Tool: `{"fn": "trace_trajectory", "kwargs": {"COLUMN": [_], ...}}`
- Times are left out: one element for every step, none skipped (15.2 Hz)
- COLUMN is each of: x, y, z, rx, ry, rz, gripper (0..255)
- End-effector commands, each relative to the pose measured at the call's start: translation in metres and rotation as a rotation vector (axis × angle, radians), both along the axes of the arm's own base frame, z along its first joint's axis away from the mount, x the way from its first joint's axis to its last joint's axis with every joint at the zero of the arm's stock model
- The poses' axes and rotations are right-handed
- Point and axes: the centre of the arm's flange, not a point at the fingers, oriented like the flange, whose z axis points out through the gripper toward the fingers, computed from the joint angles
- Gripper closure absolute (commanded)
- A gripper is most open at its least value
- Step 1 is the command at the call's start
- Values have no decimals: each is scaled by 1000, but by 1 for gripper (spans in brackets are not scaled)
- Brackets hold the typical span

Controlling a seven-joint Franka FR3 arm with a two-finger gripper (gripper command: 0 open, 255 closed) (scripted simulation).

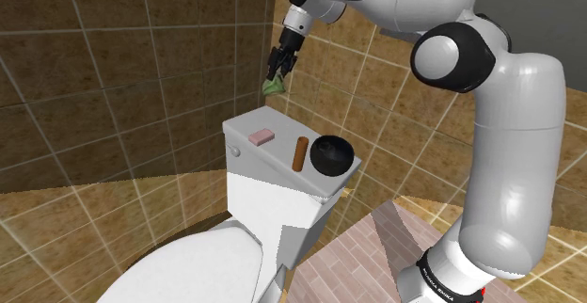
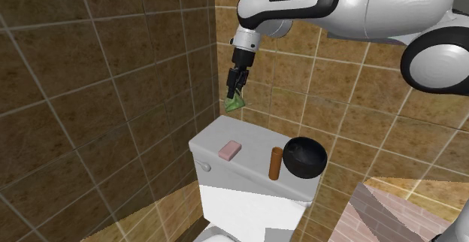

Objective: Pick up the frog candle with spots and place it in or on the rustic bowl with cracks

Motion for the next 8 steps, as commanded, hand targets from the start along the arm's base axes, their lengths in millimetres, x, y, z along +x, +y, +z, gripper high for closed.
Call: {"fn": "trace_trajectory", "kwargs": {"x": [0,0,-13,-26,-39,-52,-65,-78], "y": [-1,-1,-3,-5,-8,-10,-12,-15], "z": [12,13,14,15,16,17,18,19], "rx": [0,0,0,0,0,0,0,0], "ry": [0,0,0,0,0,0,0,0], "rz": [0,0,0,0,0,0,0,0], "gripper": [255,255,255,255,255,255,255,255]}}
